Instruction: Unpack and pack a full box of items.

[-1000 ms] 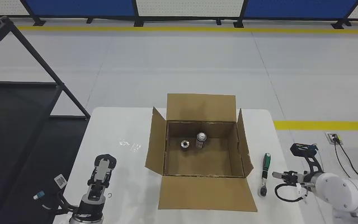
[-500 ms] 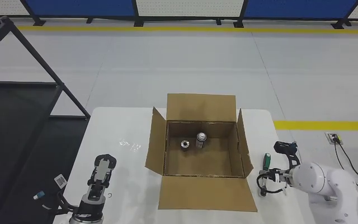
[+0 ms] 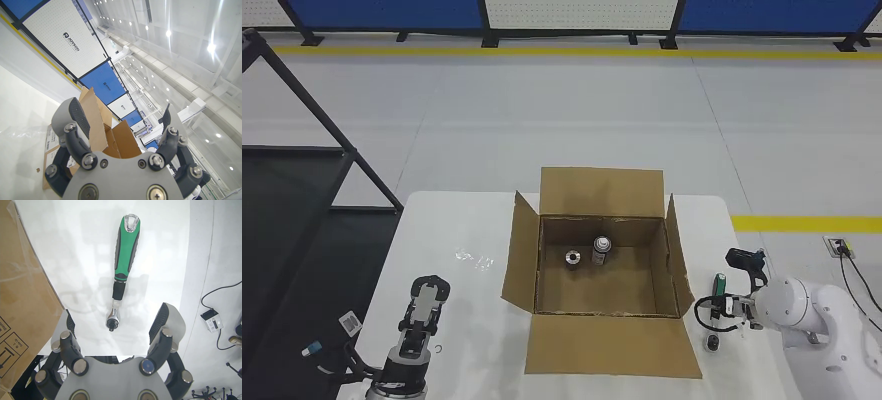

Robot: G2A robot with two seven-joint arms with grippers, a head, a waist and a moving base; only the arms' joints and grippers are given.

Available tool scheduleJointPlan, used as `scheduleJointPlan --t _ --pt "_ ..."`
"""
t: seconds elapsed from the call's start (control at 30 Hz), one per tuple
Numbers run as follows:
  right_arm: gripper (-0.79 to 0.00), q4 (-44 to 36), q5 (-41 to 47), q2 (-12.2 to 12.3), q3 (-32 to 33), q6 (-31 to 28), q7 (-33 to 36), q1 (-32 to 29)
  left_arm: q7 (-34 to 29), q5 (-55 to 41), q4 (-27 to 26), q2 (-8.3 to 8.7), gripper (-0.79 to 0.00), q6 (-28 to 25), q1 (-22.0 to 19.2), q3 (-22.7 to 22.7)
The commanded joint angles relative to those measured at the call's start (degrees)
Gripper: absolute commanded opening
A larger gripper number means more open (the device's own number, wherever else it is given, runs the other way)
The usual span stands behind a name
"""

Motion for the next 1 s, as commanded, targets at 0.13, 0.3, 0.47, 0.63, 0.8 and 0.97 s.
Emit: scheduleJointPlan --t 0.13,0.3,0.47,0.63,0.8,0.97 --pt "0.0 1.2 -0.1 -0.4 -1.4 2.6 -3.3 0.2 0.0 0.0 0.0 0.0 0.0 0.0 0.0 0.0" --pt "-0.065 3.1 0.9 -0.7 -2.4 4.4 -3.8 1.6 0.0 0.0 0.0 0.0 0.0 0.0 0.0 0.0" --pt "-0.296 6.1 1.6 -0.9 -3.2 4.6 -4.4 3.1 0.0 0.0 0.0 0.0 0.0 0.0 0.0 0.0" --pt "-0.406 8.3 2.9 -1.0 -3.6 3.8 -5.1 3.7 0.0 0.0 0.0 0.0 0.0 0.0 0.0 0.0" --pt "-0.409 10.1 3.7 -1.0 -4.0 3.3 -5.6 4.1 0.0 0.0 0.0 0.0 0.0 0.0 0.0 0.0" --pt "-0.428 11.3 4.4 -1.0 -4.0 3.0 -6.2 4.3 0.0 0.0 0.0 0.0 0.0 0.0 0.0 0.0"
